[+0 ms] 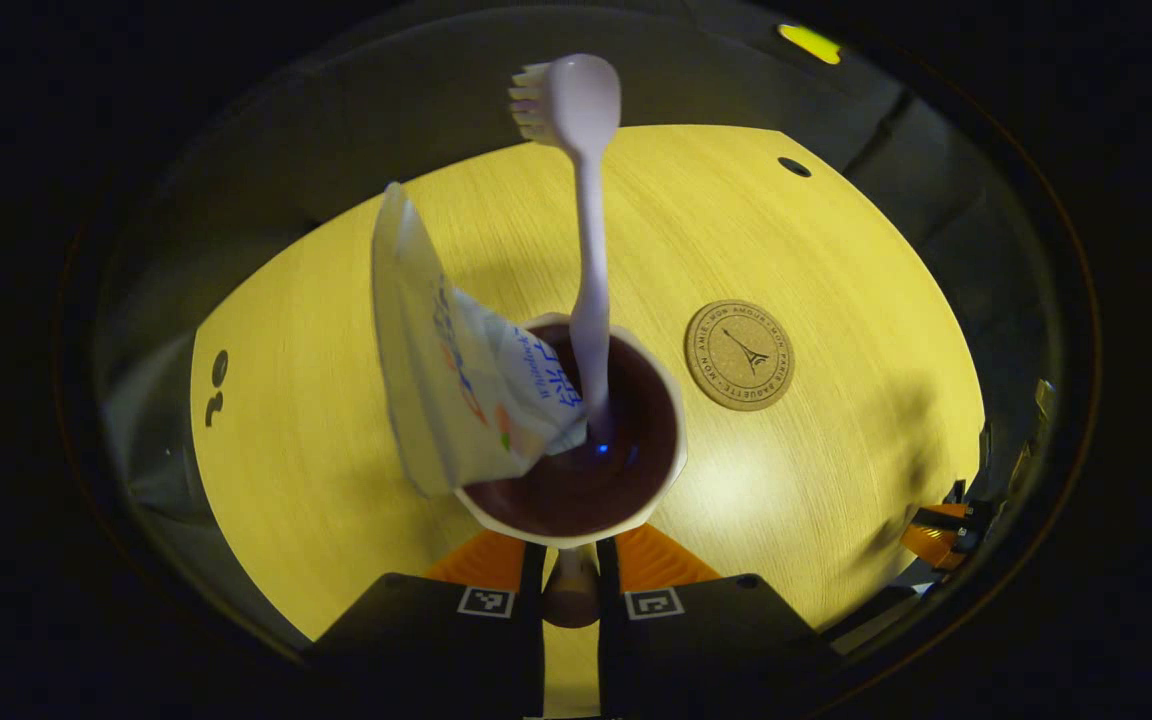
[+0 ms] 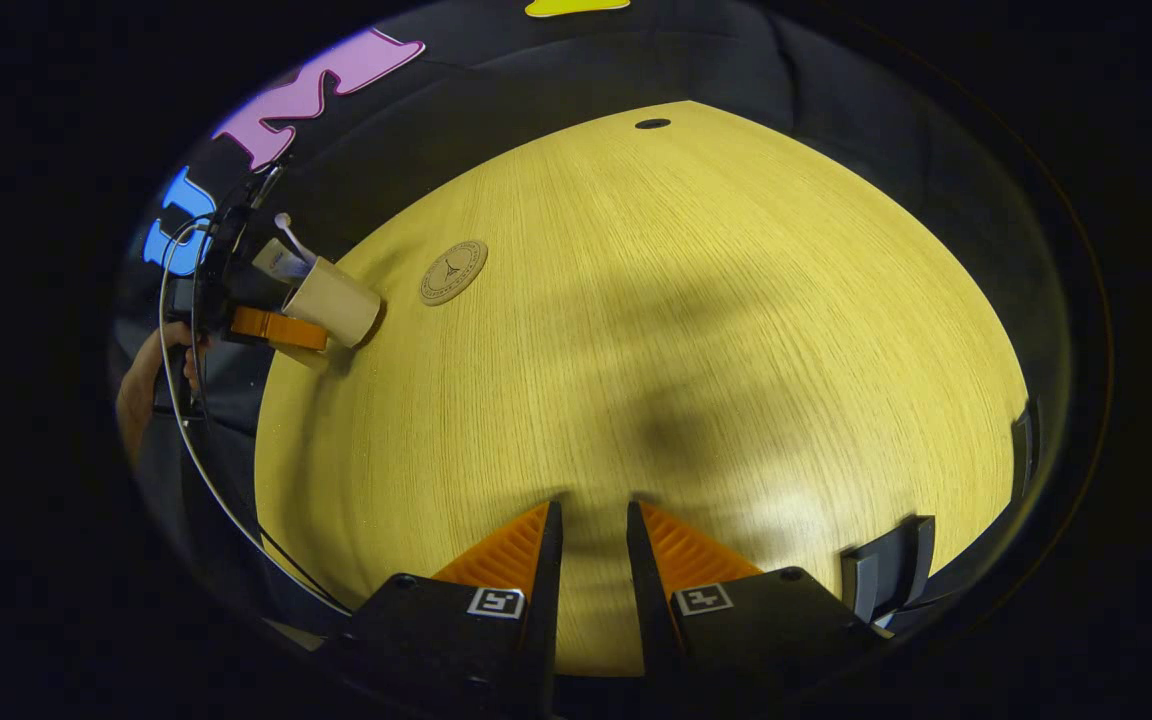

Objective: Put the toothbrush and toothpaste on the desktop into the cup, then pick up the cup and place it on the coaster on the desktop.

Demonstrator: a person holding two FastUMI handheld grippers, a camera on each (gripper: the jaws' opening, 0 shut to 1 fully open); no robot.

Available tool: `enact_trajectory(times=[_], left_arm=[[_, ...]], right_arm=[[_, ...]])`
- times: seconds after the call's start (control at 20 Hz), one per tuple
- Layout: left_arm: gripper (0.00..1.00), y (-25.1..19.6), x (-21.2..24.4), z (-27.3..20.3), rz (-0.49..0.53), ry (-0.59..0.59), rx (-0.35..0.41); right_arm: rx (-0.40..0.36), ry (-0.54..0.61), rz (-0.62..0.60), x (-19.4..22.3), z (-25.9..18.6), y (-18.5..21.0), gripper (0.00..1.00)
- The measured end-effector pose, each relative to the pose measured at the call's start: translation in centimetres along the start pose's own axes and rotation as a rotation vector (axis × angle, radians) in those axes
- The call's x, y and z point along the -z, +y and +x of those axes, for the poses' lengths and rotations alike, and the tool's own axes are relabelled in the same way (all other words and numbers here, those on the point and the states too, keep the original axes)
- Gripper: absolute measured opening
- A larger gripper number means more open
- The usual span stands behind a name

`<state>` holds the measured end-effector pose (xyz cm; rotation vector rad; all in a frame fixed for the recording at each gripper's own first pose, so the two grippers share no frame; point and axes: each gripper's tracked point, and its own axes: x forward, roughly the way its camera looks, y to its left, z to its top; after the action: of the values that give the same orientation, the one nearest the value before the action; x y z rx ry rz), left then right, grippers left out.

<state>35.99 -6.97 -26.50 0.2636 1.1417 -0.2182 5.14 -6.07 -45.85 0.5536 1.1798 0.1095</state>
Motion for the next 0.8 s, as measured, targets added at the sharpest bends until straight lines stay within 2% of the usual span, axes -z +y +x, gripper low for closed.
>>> enact_trajectory(times=[0.25, 0.35, 0.4, 0.8], left_arm=[[0.25, -3.1, -1.8, -0.4, 0.053, -0.017, 0.02], [0.26, -4.5, -2.6, -0.4, 0.08, -0.021, 0.026], [0.25, -5.2, -3.0, -0.4, 0.094, -0.022, 0.027], [0.25, -9.8, -5.7, 0.7, 0.17, -0.017, 0.034]], right_arm=[[0.001, -0.02, 0.016, -0.3, -0.6, -0.7, 0.57], [-0.001, -0.023, 0.035, -0.1, -1.0, -1.2, 0.23], [-0.001, -0.024, 0.044, -0.1, -1.1, -1.6, 0.4], [0.016, -0.044, 0.099, -0.2, -2.1, -4.6, 0.4]])
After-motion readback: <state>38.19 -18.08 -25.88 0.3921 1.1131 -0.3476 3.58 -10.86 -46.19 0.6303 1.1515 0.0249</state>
